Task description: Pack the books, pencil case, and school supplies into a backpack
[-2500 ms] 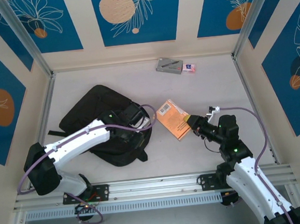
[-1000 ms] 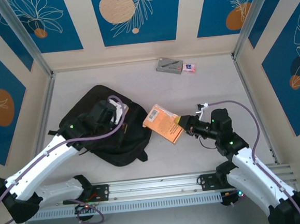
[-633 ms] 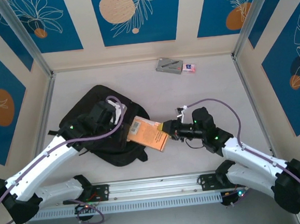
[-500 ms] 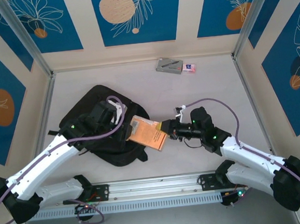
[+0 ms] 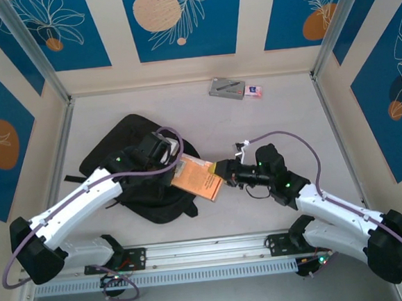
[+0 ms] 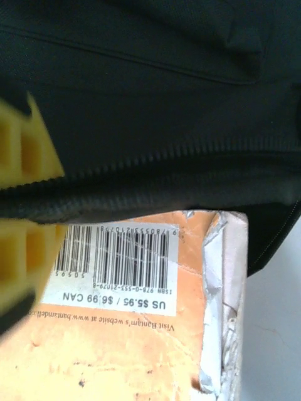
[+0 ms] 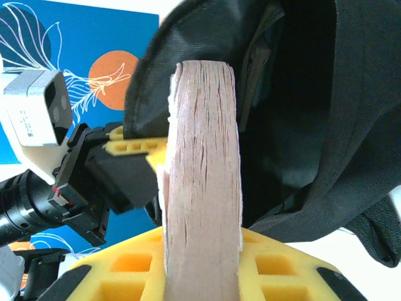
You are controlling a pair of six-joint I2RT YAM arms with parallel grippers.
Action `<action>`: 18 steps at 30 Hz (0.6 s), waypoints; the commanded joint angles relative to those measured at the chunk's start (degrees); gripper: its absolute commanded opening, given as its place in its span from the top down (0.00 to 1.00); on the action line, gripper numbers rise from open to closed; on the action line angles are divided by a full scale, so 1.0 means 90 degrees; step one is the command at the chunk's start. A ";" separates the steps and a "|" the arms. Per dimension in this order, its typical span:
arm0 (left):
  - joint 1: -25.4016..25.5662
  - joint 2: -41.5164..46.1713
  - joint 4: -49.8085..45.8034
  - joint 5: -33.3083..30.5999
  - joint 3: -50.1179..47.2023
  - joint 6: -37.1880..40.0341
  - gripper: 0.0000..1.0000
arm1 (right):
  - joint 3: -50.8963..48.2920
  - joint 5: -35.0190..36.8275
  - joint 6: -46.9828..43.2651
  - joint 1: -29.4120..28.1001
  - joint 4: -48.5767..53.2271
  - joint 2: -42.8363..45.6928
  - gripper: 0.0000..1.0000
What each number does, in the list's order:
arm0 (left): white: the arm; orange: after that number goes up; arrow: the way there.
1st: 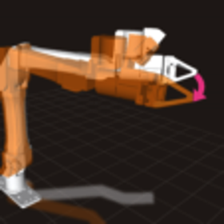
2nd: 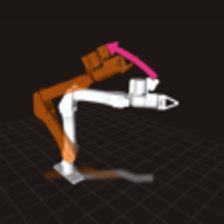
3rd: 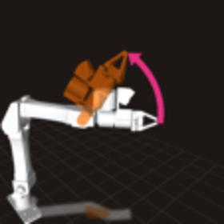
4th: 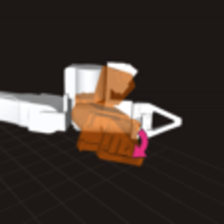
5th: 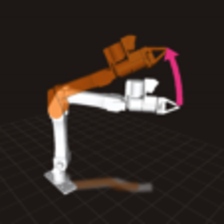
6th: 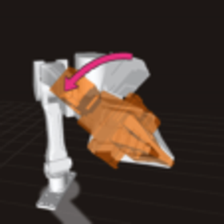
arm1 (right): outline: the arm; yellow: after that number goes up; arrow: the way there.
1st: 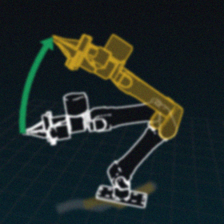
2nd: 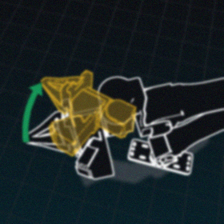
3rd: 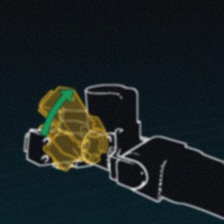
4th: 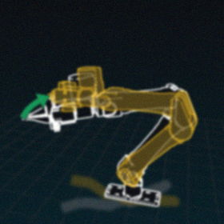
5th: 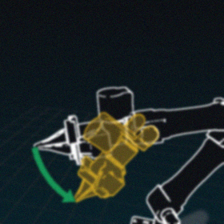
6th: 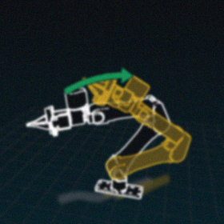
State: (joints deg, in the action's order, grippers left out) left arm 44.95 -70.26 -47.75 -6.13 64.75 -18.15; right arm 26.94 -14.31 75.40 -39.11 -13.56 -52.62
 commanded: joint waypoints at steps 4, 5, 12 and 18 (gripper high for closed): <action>-0.0138 0.0542 -0.0390 -0.0574 0.0865 0.0231 1.00 | 0.0232 0.0331 -0.0184 -0.0117 0.0407 0.0432 1.00; -0.0138 0.0633 -0.0516 -0.0734 0.1041 0.0273 1.00 | 0.0214 0.0338 -0.0177 -0.0126 0.0439 0.0429 1.00; -0.0143 0.1187 -0.0960 -0.1483 0.1932 0.0589 1.00 | 0.0465 0.0542 -0.0044 -0.0379 0.0415 -0.0159 1.00; -0.0143 0.0961 -0.1081 -0.1643 0.2213 0.0774 1.00 | 0.1263 0.0613 0.0133 -0.0784 -0.0161 -0.1168 1.00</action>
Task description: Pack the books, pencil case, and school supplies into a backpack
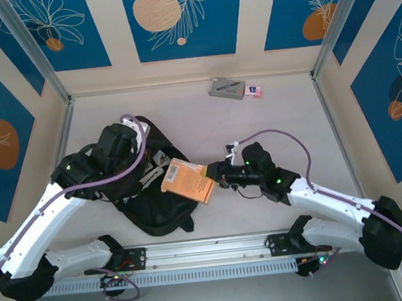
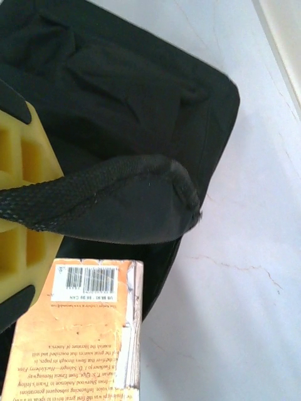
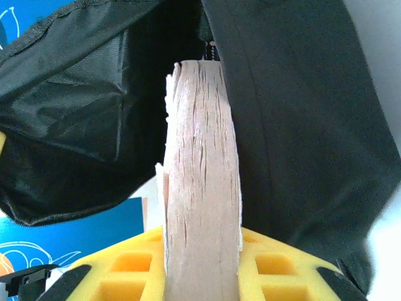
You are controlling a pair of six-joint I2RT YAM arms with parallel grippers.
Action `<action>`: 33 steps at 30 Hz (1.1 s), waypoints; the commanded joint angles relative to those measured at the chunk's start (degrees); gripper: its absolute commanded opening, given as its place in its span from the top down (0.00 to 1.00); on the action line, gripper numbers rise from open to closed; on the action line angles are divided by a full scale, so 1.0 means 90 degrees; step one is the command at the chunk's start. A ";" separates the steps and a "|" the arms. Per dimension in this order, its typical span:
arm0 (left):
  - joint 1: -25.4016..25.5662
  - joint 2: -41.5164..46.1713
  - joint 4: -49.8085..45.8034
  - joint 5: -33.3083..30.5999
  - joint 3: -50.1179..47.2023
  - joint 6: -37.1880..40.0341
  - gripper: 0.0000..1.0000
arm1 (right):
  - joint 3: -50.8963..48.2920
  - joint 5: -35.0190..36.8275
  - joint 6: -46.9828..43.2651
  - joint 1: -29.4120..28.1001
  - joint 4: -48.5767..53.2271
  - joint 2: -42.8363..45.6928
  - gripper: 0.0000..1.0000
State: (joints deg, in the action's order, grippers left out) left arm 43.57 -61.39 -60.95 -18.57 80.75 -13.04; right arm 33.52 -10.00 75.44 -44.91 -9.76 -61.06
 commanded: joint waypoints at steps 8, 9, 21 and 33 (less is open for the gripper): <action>-0.0003 -0.0456 0.0579 -0.0123 0.0901 0.0287 1.00 | 0.2048 0.0165 0.0701 -0.0619 -0.0586 -0.1908 1.00; -0.0004 -0.0509 0.0597 -0.0068 0.0984 0.0294 1.00 | 0.2166 0.0220 0.0813 -0.0640 -0.0590 -0.2099 1.00; -0.0010 -0.1083 0.0626 0.0358 0.2041 0.0423 1.00 | 0.3602 0.1609 0.1353 -0.1039 -0.0335 -0.4008 1.00; -0.0700 -0.1246 0.0876 0.1352 0.1663 0.0131 1.00 | 0.5318 0.1090 0.0900 -0.0968 -0.0676 -0.5970 0.57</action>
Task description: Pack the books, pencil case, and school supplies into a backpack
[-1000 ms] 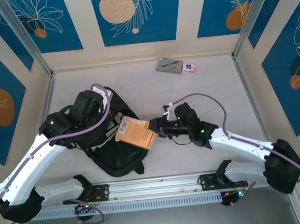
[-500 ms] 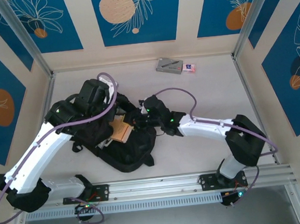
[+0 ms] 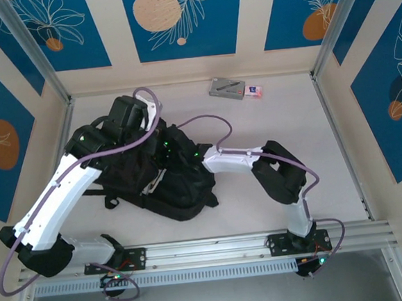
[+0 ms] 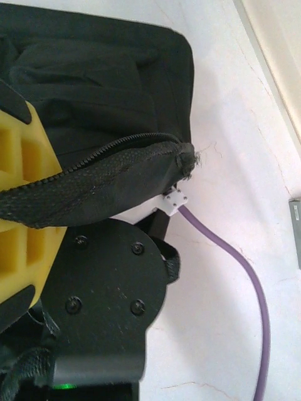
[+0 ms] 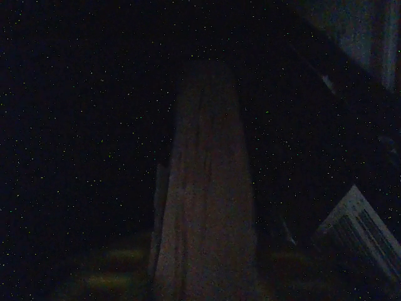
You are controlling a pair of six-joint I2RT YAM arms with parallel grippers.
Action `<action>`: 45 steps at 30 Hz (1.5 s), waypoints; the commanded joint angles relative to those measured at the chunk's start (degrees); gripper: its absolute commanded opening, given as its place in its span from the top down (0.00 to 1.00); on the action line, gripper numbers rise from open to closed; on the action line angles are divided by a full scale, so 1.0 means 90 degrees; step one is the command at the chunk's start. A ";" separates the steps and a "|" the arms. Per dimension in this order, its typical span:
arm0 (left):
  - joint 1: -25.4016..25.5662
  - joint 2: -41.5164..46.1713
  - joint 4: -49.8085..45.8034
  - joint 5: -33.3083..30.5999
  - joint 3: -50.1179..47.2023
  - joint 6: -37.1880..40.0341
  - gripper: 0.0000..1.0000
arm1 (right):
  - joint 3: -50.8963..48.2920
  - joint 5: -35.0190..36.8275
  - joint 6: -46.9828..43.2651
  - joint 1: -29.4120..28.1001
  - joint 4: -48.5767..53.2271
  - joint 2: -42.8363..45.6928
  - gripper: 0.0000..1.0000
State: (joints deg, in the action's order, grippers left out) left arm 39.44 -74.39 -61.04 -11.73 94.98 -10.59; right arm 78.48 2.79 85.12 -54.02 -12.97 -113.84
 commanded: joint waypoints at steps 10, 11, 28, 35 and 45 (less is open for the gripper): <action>-0.1217 0.0473 0.1601 0.1136 -0.1305 -0.0589 1.00 | -0.0234 -0.0792 -0.1668 0.0218 0.0844 0.1200 0.32; -0.1220 0.0459 0.1665 0.1155 -0.1451 -0.0613 1.00 | -0.0449 -0.0838 -0.1777 0.0246 0.0856 0.1404 0.31; -0.0059 -0.0718 0.2418 0.1700 -0.2505 -0.1015 1.00 | -0.3299 0.0311 -0.3713 0.1617 0.2809 0.5733 0.32; 0.0214 -0.1213 0.2690 0.1965 -0.2735 -0.1117 0.97 | -0.3443 0.0560 -0.4166 0.2269 0.3439 0.6672 0.32; 0.0215 -0.0780 0.2205 0.2099 -0.2926 -0.0650 0.37 | -0.2485 0.0716 -0.4899 0.2612 0.4023 0.5611 0.34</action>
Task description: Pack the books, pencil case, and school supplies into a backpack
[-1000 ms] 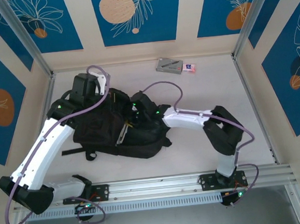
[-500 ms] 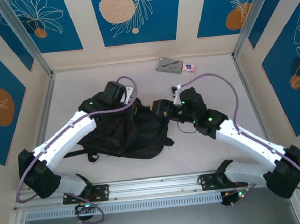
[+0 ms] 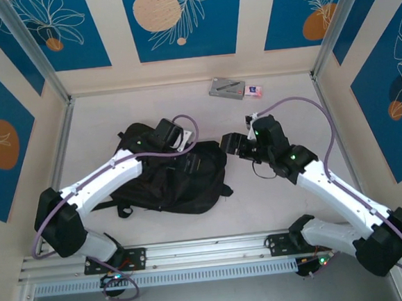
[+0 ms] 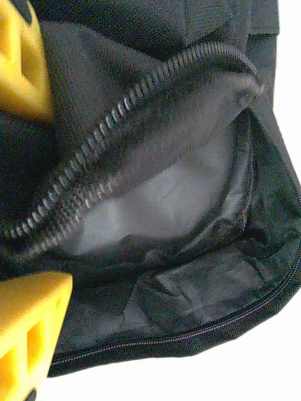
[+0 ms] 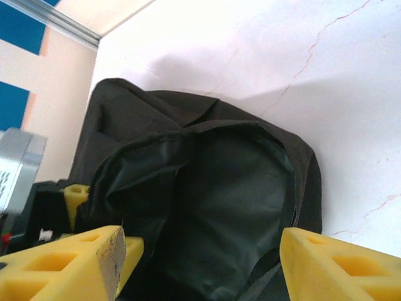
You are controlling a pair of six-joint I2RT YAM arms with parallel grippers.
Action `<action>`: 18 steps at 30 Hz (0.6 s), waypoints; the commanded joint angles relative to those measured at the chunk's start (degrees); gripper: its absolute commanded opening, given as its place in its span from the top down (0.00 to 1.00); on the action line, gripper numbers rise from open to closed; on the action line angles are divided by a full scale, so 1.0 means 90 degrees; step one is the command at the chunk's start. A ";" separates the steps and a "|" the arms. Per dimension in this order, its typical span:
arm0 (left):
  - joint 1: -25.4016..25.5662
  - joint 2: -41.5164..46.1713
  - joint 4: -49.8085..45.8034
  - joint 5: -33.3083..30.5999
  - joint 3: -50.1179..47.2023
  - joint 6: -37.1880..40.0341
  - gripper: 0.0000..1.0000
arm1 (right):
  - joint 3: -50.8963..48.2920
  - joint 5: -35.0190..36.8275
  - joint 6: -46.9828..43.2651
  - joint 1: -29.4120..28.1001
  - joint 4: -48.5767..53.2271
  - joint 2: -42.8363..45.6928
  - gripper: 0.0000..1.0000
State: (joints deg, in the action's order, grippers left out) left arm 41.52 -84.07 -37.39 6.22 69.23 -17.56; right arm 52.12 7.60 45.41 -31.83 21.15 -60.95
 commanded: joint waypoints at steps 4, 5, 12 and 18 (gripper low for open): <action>-0.0043 0.1030 -0.0767 -0.0144 -0.0065 0.0176 0.25 | 0.1148 -0.0088 -0.0705 0.0857 0.0364 -0.1166 0.35; -0.0043 0.1231 -0.0805 -0.0245 -0.0104 0.0179 0.24 | 0.1367 -0.0129 -0.0779 0.1054 0.0383 -0.1446 0.37; -0.0083 0.2108 -0.0264 -0.1407 -0.0841 0.0415 0.22 | 0.3425 -0.0538 -0.0967 0.2124 0.0560 -0.3891 0.42; -0.0237 0.2195 0.0068 -0.1557 -0.1124 0.0385 0.23 | 0.6399 -0.0669 -0.1293 0.2558 0.1316 -0.6635 0.47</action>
State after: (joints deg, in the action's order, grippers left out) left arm 40.23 -64.60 -38.61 -5.06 60.55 -14.85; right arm 100.53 3.64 36.14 -9.98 27.05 -112.97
